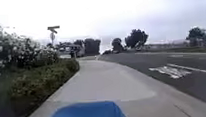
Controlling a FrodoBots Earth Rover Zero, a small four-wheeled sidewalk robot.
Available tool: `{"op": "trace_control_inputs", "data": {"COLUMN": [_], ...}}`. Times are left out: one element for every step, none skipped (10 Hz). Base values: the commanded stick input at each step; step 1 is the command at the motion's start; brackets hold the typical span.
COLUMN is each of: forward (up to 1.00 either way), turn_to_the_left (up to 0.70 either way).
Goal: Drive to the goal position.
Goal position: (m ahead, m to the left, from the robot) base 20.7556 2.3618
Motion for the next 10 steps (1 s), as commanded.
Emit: {"op": "trace_control_inputs", "data": {"forward": [1.0, 1.0, 1.0, 1.0, 1.0, 1.0, 1.0, 1.0, 1.0, 1.0], "turn_to_the_left": [0.27, 0.27, 0.27, 0.27, 0.27, 0.23, 0.0, 0.0, 0.0, 0.0]}}
